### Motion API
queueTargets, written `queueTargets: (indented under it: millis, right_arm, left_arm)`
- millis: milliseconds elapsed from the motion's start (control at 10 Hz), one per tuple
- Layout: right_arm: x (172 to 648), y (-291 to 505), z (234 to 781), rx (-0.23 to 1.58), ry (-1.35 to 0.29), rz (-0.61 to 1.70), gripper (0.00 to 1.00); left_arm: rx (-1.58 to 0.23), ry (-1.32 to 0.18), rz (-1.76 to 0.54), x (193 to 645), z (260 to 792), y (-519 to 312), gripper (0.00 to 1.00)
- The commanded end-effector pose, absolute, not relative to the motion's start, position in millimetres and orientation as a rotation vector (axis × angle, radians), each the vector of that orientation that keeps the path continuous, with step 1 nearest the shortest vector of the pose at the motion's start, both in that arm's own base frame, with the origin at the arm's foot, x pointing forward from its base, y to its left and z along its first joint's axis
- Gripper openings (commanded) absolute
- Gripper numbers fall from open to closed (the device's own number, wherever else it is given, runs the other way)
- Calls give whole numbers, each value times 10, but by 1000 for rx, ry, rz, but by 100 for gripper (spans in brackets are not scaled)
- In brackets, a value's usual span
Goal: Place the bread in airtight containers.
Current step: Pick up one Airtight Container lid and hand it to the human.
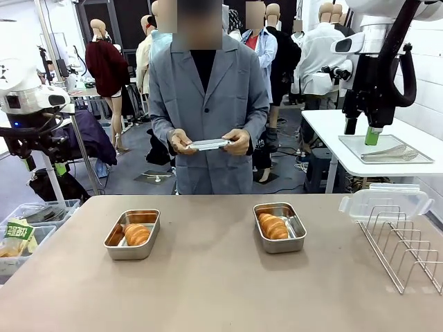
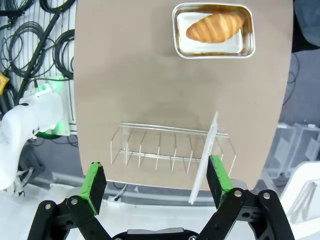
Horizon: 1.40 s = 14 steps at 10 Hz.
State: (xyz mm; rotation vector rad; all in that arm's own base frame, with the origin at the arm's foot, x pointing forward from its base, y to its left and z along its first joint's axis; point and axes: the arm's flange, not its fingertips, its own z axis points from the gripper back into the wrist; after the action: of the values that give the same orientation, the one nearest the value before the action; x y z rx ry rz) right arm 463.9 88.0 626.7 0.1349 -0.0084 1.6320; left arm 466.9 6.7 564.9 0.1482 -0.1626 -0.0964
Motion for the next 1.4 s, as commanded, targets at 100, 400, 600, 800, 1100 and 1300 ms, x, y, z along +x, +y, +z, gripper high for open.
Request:
queueTargets:
  millis: [100, 400, 600, 800, 1100, 1300]
  right_arm:
    - [4636, 898, 6270, 149, -18, 1623, 100]
    - [4636, 898, 6270, 149, -18, 1623, 100]
    - [4636, 898, 6270, 149, -18, 1623, 100]
    - [4636, 898, 6270, 149, -18, 1623, 100]
    - [4636, 898, 6270, 149, -18, 1623, 100]
    - [4636, 898, 6270, 149, -18, 1623, 100]
  left_arm:
    - [158, -175, -79, 4665, 5645, 64, 81]
    - [158, -175, -79, 4665, 5645, 64, 81]
    - [158, -175, -79, 4665, 5645, 64, 81]
    - [158, -175, -79, 4665, 5645, 64, 81]
    - [158, -175, -79, 4665, 5645, 64, 81]
    - [158, -175, -79, 4665, 5645, 64, 81]
